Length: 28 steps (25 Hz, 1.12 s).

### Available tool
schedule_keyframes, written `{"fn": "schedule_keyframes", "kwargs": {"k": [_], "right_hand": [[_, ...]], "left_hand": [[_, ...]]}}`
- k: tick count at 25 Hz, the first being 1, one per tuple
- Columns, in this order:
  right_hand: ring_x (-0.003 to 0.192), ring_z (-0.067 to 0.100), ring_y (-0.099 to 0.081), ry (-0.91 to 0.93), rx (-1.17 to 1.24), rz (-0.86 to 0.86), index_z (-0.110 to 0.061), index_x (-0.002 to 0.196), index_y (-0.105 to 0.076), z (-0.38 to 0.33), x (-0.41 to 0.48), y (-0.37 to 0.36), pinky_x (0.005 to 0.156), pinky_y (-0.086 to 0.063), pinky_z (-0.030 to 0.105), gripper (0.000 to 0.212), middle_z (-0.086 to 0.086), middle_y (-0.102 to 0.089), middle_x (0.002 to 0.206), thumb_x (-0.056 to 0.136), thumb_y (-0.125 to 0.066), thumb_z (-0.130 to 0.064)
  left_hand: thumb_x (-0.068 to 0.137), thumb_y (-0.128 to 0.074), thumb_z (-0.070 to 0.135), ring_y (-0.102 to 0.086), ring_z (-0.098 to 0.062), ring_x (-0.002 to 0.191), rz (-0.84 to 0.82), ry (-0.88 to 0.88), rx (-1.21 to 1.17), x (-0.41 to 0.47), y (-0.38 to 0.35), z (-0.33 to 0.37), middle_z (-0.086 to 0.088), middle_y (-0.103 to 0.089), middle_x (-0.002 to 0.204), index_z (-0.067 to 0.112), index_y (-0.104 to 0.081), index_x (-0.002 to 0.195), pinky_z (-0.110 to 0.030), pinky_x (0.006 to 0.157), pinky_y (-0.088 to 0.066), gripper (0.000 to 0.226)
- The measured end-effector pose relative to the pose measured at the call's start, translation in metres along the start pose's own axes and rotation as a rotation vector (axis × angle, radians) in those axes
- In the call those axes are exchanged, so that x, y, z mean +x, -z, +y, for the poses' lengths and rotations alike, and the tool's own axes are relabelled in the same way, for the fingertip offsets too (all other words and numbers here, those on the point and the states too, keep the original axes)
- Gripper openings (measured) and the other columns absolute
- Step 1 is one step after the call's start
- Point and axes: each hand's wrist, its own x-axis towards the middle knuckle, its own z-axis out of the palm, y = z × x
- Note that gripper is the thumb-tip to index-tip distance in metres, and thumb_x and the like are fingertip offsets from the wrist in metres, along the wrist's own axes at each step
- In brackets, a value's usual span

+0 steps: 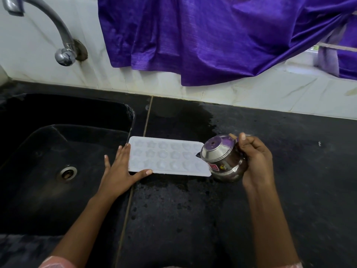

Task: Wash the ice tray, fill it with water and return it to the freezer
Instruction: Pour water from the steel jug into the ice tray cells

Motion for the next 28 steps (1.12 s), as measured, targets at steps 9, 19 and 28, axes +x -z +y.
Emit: {"fn": "schedule_keyframes", "kwargs": {"k": [9,19,28], "right_hand": [[0.085,0.011,-0.070,0.037,0.015,-0.029,-0.009,0.065,-0.057,-0.0059,0.0011,-0.0025,0.076,-0.057,0.024,0.014,0.000,-0.072,0.071,0.069,-0.065,-0.019],[0.078,0.010,-0.069,0.030,-0.009,-0.025,-0.006,0.068,-0.055,-0.0050,0.0015,-0.0046,0.071,-0.056,0.022,0.016,0.000,-0.072,0.070,0.083,-0.060,-0.008],[0.076,0.009,-0.070,-0.040,0.085,0.011,-0.010,0.065,-0.055,-0.0022,0.0024,-0.0051,0.075,-0.056,0.025,0.022,0.000,-0.073,0.072,0.086,-0.057,-0.012]], "left_hand": [[0.053,-0.033,0.088,0.005,-0.007,0.143,0.001,-0.008,-0.002,0.0006,-0.0020,-0.0028,0.003,-0.005,0.158,0.019,-0.001,0.150,-0.042,0.111,0.018,0.123],[0.053,-0.034,0.088,0.005,-0.007,0.143,0.003,-0.009,-0.006,0.0011,-0.0019,-0.0019,0.002,-0.006,0.158,0.019,-0.002,0.150,-0.042,0.111,0.017,0.123],[0.053,-0.033,0.088,0.006,-0.004,0.142,0.003,-0.008,-0.014,-0.0001,-0.0012,-0.0008,0.003,-0.005,0.158,0.018,-0.002,0.150,-0.042,0.111,0.018,0.123]]}}
